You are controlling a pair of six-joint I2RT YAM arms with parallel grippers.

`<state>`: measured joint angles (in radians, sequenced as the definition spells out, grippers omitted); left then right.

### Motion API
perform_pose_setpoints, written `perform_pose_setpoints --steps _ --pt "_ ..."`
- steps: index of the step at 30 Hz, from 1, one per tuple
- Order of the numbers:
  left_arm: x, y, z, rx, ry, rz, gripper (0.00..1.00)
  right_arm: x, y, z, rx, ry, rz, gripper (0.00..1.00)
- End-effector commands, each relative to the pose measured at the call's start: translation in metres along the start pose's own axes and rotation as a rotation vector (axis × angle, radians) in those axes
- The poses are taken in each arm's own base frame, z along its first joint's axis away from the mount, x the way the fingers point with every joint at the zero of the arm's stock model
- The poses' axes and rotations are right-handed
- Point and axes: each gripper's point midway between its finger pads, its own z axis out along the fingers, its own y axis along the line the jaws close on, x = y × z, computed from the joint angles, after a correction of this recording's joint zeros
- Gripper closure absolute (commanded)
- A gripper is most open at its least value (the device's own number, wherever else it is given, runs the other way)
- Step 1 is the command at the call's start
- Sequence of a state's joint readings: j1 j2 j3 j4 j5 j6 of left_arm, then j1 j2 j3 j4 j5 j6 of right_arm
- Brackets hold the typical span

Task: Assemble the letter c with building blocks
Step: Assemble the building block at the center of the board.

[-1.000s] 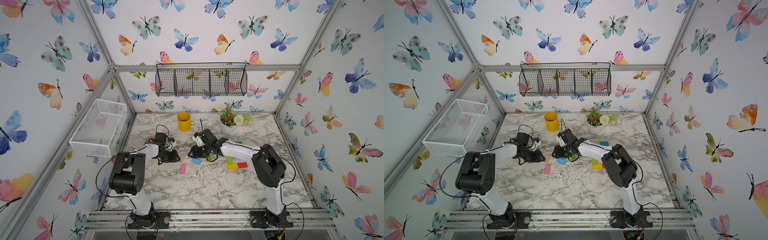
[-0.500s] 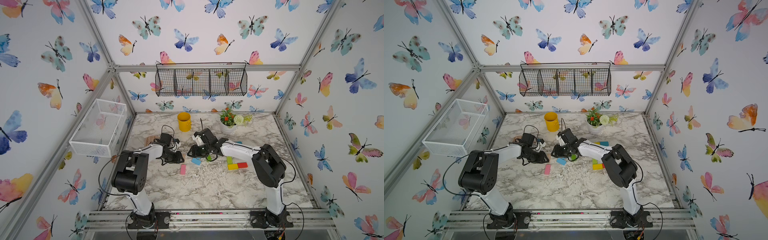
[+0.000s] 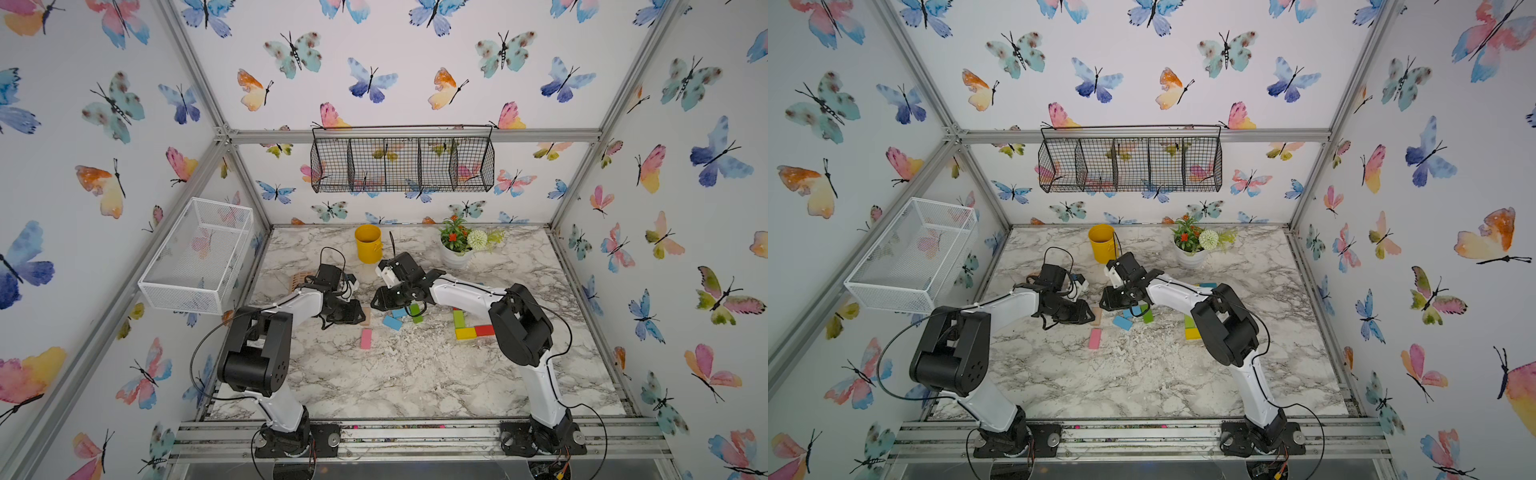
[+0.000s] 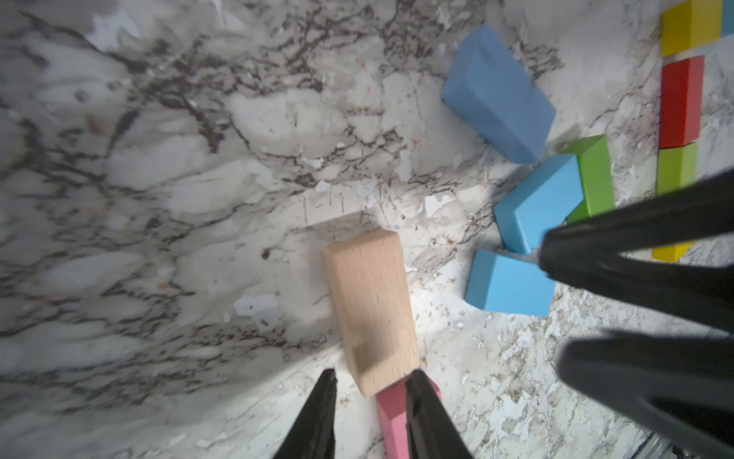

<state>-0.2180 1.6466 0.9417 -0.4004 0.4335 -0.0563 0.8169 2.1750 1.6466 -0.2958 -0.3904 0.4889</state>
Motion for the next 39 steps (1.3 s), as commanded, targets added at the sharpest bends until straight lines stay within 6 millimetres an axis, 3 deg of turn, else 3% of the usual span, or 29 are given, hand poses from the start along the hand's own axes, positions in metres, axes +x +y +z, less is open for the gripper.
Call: perform_pose_setpoints --steps 1,5,12,21,39 --pt "0.0 0.003 -0.015 -0.047 -0.046 -0.003 0.69 0.002 -0.013 0.006 0.047 0.04 -0.064 0.72" --pt "0.003 0.005 -0.013 -0.047 -0.033 -0.017 0.8 -0.007 -0.013 0.015 0.043 0.023 -0.095 0.86" --pt "0.002 0.025 -0.002 -0.092 0.011 -0.071 0.88 -0.019 -0.015 0.033 0.037 0.012 -0.12 0.97" --pt "-0.001 0.036 0.006 -0.126 0.025 -0.084 0.9 -0.02 -0.019 0.052 0.019 0.041 -0.134 0.97" --pt "0.002 0.014 0.024 0.027 0.059 -0.066 0.89 0.005 -0.03 0.061 0.002 0.086 -0.116 0.96"
